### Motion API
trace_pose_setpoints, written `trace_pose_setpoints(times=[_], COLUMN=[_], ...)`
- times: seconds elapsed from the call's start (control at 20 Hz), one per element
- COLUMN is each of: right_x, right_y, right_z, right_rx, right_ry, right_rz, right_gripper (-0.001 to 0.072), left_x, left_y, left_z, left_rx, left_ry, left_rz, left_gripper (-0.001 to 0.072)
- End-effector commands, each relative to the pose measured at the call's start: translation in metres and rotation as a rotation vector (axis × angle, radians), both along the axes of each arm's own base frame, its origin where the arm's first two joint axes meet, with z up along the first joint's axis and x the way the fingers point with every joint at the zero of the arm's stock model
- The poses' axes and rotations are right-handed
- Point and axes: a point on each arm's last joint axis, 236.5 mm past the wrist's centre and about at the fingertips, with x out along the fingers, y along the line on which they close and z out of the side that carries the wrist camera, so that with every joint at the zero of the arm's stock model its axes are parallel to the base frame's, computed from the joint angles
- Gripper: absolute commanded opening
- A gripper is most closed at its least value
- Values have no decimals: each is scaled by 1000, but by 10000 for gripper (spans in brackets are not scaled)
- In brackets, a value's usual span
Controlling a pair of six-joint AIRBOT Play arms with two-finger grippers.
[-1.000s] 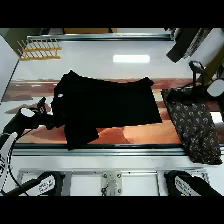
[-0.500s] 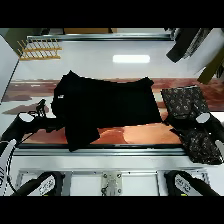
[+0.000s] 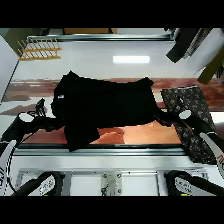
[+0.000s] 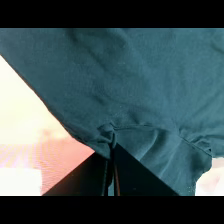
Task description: Fold the clothes and pants, and hang the long-sleeved shirts on hangers.
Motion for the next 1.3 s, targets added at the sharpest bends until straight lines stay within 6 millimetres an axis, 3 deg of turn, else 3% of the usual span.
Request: trace_pose_setpoints(times=[0.0,0.15,0.2,0.25,0.3,0.4,0.5,0.55,0.65,0.75,0.85,1.0,1.15,1.25], right_x=[18,28,37,49,63,89,93,85,53,11,-32,-79,-104,-105], right_y=[9,11,8,1,-9,-29,-40,-42,-42,-38,-35,-29,-25,-24], right_z=[10,30,50,78,115,220,333,383,469,522,553,576,580,573], right_rx=[-43,-93,-141,-200,-272,-432,-526,-557,-607,-642,-666,-686,-692,-688], right_ry=[-75,-114,-147,-194,-258,-445,-660,-763,-940,-1065,-1141,-1211,-1223,-1193], right_rz=[95,222,281,330,368,391,337,308,259,227,210,201,211,229], right_gripper=[13,16,16,16,16,16,16,16,16,17,16,16,16,16], left_x=[1,10,22,39,55,77,68,51,3,-54,-106,-160,-171,-153], left_y=[1,2,3,6,10,17,15,10,-2,-16,-29,-42,-45,-42], left_z=[0,11,32,66,108,227,344,404,498,558,592,612,615,604], left_rx=[3,5,10,34,67,164,259,302,373,428,442,417,395,378], left_ry=[-3,-27,-73,-151,-247,-501,-753,-886,-1117,-1293,-1411,-1507,-1521,-1461], left_rz=[2,-6,-23,-44,-66,-104,-121,-122,-112,-104,-83,-45,-30,-39], left_gripper=[7,6,6,6,6,6,6,7,7,7,7,6,7,6])
